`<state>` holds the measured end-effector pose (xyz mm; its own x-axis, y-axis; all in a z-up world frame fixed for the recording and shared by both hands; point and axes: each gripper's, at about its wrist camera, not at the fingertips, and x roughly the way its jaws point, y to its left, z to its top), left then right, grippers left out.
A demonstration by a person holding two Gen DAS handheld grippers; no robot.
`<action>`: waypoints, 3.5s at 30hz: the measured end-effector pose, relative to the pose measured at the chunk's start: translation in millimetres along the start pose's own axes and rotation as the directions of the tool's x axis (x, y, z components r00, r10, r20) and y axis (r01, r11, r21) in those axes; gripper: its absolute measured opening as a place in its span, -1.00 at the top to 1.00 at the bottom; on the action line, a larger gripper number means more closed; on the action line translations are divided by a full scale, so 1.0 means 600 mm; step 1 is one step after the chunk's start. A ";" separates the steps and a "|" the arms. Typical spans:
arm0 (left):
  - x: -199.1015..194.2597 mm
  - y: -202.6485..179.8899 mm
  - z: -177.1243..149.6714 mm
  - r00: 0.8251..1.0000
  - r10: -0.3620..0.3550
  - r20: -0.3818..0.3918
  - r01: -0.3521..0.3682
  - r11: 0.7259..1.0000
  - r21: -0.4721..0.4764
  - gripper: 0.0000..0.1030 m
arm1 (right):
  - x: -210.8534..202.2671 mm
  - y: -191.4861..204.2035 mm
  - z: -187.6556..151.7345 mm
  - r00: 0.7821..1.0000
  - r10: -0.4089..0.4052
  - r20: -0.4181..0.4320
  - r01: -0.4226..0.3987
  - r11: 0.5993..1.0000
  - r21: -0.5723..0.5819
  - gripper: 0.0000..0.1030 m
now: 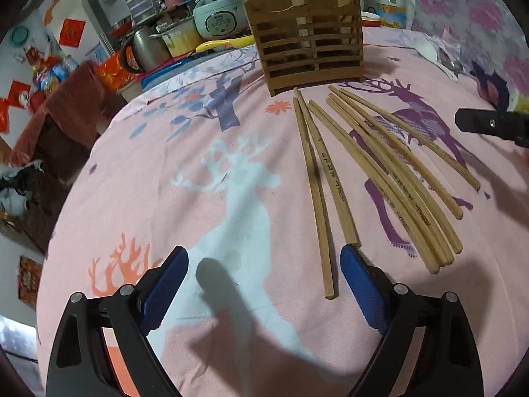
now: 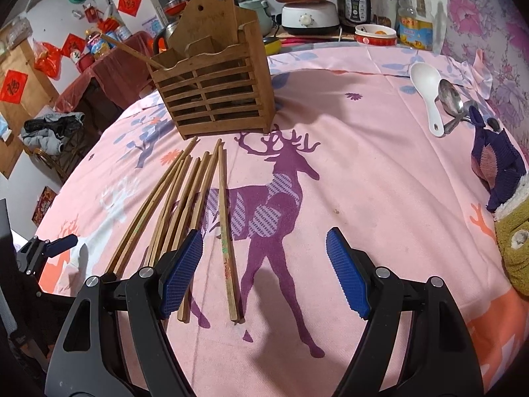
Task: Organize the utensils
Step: 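Bring the left tool back to the chopstick pile while the right tool returns too, then close the left tool on a chopstick while the right tool grasps another chopstick, then carry the left tool's chopstick over the holder while the right tool carries its chopstick there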
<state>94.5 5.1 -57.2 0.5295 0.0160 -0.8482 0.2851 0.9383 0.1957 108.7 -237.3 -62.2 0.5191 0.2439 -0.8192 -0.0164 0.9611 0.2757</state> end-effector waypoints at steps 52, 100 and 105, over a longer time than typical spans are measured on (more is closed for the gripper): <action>-0.151 0.051 0.122 0.952 -0.148 0.267 0.199 0.964 -0.175 0.89 | -0.127 0.055 0.020 0.958 0.106 0.268 -0.078 0.990 -0.114 0.88; -0.266 0.048 0.371 0.889 -0.071 0.453 0.167 0.970 -0.176 0.89 | -0.192 0.084 0.251 0.778 0.090 0.622 -0.060 0.996 -0.069 0.88; -0.221 0.029 0.396 0.888 -0.046 0.457 0.143 0.973 -0.179 0.89 | -0.160 0.077 0.269 0.798 0.080 0.597 -0.053 0.997 -0.063 0.88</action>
<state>218.9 -62.4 175.6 0.8221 -0.1872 -0.5378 0.2102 0.9775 -0.0190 196.1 -237.3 110.7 0.9232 0.1944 -0.3317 -0.0976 0.9530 0.2869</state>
